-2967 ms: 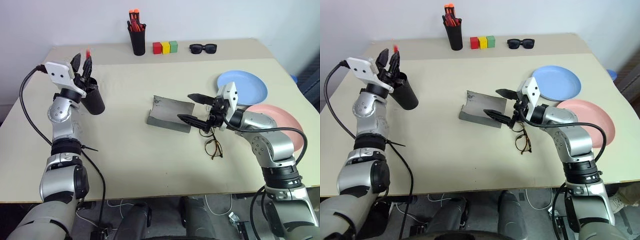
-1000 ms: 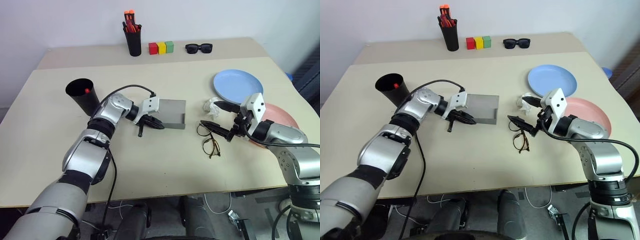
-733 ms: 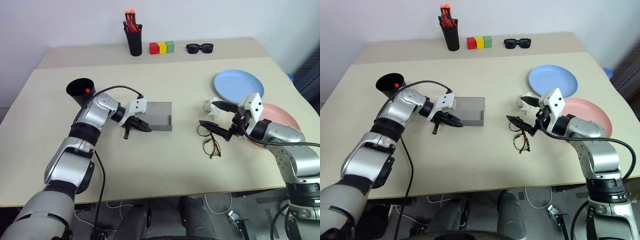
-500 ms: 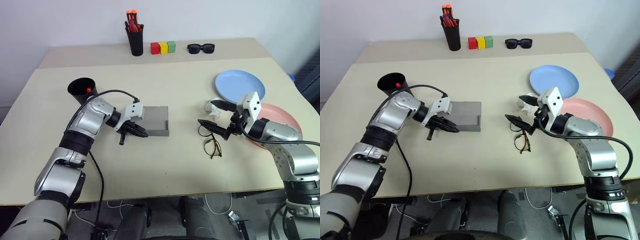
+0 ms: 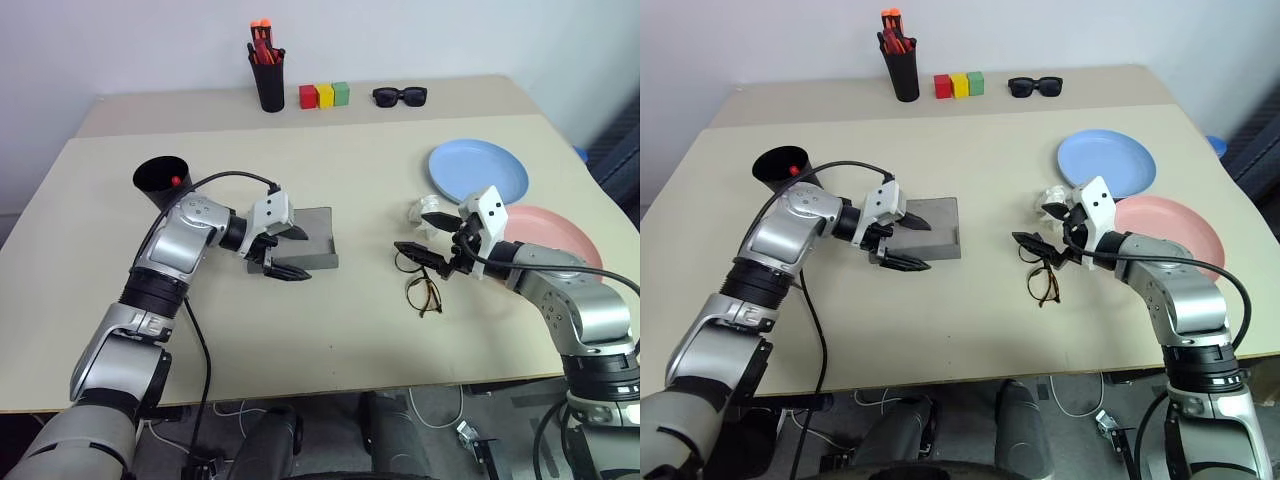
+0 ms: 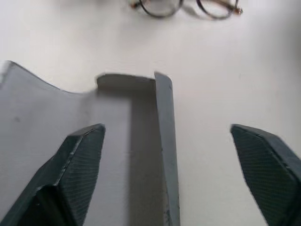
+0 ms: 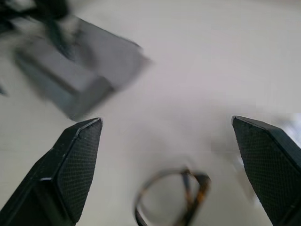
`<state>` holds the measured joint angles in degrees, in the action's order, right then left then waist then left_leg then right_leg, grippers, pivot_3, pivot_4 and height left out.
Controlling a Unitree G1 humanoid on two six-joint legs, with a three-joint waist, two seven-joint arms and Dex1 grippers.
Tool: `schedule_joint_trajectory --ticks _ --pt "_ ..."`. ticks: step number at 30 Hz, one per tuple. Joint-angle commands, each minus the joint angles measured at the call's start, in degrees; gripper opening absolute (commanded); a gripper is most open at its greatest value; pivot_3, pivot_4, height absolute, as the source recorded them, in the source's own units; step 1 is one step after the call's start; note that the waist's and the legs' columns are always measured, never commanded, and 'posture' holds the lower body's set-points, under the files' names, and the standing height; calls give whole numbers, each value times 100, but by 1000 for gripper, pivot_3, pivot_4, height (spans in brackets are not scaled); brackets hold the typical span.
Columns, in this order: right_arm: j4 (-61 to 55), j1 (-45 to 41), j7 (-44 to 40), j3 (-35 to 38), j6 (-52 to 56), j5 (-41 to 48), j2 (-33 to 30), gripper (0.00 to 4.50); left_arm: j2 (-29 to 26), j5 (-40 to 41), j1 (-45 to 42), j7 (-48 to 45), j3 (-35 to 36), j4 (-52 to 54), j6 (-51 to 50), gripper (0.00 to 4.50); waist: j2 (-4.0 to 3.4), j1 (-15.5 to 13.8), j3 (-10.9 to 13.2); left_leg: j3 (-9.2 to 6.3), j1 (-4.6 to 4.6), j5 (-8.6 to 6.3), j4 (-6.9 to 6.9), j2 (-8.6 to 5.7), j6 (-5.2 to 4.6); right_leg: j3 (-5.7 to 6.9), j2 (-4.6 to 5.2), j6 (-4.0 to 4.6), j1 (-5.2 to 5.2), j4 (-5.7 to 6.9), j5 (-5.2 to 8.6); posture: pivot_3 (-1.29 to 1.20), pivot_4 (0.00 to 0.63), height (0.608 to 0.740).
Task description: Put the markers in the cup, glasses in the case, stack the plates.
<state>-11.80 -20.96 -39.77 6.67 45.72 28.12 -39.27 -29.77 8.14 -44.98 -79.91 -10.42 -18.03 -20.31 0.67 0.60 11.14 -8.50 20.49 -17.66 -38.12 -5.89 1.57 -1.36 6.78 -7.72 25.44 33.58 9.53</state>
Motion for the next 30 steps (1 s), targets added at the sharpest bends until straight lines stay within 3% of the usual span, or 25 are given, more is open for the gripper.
schedule_joint_trajectory --ticks 1,7,13,19,26,29,30 --pt "-1119 3 443 506 1140 498 -230 4500 -66 861 239 -45 667 528 -292 4466 0 3 0 -1 2 0 0 3 0 0 0 0 2 0 0 0 150 740" --pt "-2255 165 1175 957 2837 902 -393 4500 -262 1904 1109 -44 1434 1116 -696 4466 -1 -1 -2 4 -2 -1 1 20 -1 -1 -1 1 -1 -1 0 0 150 740" --pt "-2249 41 2001 977 3948 578 -103 4500 -316 2256 1767 161 1663 1560 -623 4466 1 -25 -3 12 -6 -1 -3 21 -1 -1 0 4 -9 -5 -2 0 150 740" --pt "-2121 -374 2704 958 4613 128 818 4500 -340 2703 1982 474 1841 1947 -960 4466 -1 1 -4 16 -7 -1 -2 28 0 -2 -7 9 -6 -4 -5 0 150 740" --pt "-1981 -466 2848 890 4678 -59 971 4500 -481 2857 2243 622 1875 2151 -929 4466 -2 0 -4 18 -6 -1 0 28 -1 -2 -8 10 -4 -7 -6 0 150 740" --pt "-1941 -352 2769 688 4678 -80 792 3641 -486 2913 2332 706 1864 2243 -914 4500 -2 -4 -4 18 -6 -1 0 28 -1 -2 -8 9 -5 -8 -6 0 150 740" --pt "-1925 -321 2743 684 4678 -50 781 3103 -485 2927 2348 730 1862 2272 -911 4500 -1 0 -4 18 -6 -1 0 28 -1 -2 -8 9 -5 -9 -6 0 150 740"
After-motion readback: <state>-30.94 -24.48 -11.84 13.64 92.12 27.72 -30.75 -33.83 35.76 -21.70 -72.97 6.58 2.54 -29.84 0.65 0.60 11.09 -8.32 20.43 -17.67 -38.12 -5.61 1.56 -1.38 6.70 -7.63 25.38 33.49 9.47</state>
